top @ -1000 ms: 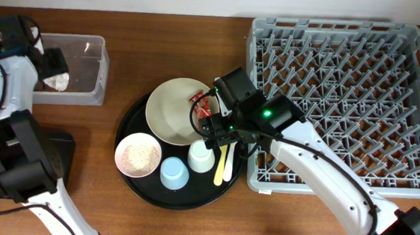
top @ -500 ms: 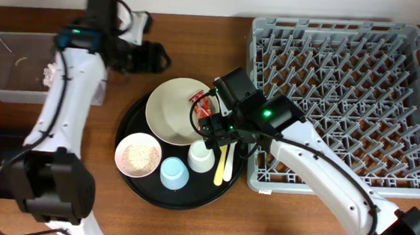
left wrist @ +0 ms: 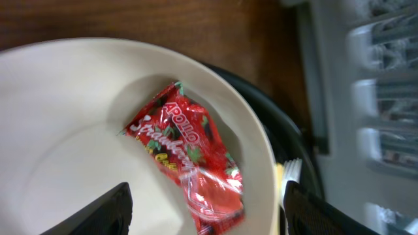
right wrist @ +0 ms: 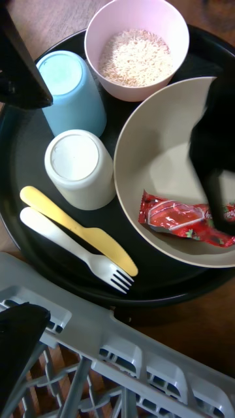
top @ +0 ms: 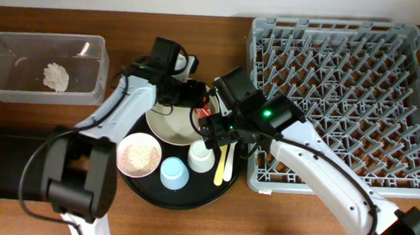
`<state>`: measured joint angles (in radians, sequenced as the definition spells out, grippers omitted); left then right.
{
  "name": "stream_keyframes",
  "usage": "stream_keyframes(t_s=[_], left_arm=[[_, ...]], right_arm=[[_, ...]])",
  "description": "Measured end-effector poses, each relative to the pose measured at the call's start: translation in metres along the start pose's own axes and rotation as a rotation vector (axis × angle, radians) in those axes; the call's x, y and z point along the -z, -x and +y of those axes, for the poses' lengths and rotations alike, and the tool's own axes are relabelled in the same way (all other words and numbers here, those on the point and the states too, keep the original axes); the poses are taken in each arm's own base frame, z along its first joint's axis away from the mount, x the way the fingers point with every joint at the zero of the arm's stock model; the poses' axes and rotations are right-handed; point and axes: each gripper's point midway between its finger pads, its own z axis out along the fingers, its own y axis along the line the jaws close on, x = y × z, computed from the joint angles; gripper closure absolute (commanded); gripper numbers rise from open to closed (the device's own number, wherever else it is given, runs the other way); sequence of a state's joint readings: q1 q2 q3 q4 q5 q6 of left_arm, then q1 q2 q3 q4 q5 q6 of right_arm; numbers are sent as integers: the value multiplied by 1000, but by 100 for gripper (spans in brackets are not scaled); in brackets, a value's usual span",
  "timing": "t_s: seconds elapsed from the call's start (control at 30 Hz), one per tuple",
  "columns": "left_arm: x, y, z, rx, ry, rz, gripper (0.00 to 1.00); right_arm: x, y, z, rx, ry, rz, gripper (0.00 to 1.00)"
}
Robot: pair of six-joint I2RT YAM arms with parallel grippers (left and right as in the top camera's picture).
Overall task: Sort waste into correct bins and load items into the dishwasher rack
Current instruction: 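Grasp the red candy wrapper in the bowl with the left gripper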
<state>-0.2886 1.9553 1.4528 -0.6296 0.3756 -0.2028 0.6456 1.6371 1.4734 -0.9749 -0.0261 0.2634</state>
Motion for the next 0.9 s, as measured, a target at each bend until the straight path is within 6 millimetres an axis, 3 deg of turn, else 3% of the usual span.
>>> stream_keyframes(t_s=[0.07,0.23,0.47,0.53,0.7,0.77,0.9], left_arm=[[-17,-6,6,12,47,18,27],[-21,-1,20,66,115,-6,27],[-47,-10,23,70,121,26,28],[-55,-13,23,65,120,38,45],[-58,-14,25,73,125,41,66],[-59,-15,27,80,127,42,71],[-55,-15,33,103,140,66,73]], right_arm=[[0,0,0,0,0,0,2],[0,0,0,0,0,0,2],[0,0,0,1,0,0,2],[0,0,0,1,0,0,2],[0,0,0,0,0,0,2],[0,0,0,0,0,0,2],[0,0,0,1,0,1,2]])
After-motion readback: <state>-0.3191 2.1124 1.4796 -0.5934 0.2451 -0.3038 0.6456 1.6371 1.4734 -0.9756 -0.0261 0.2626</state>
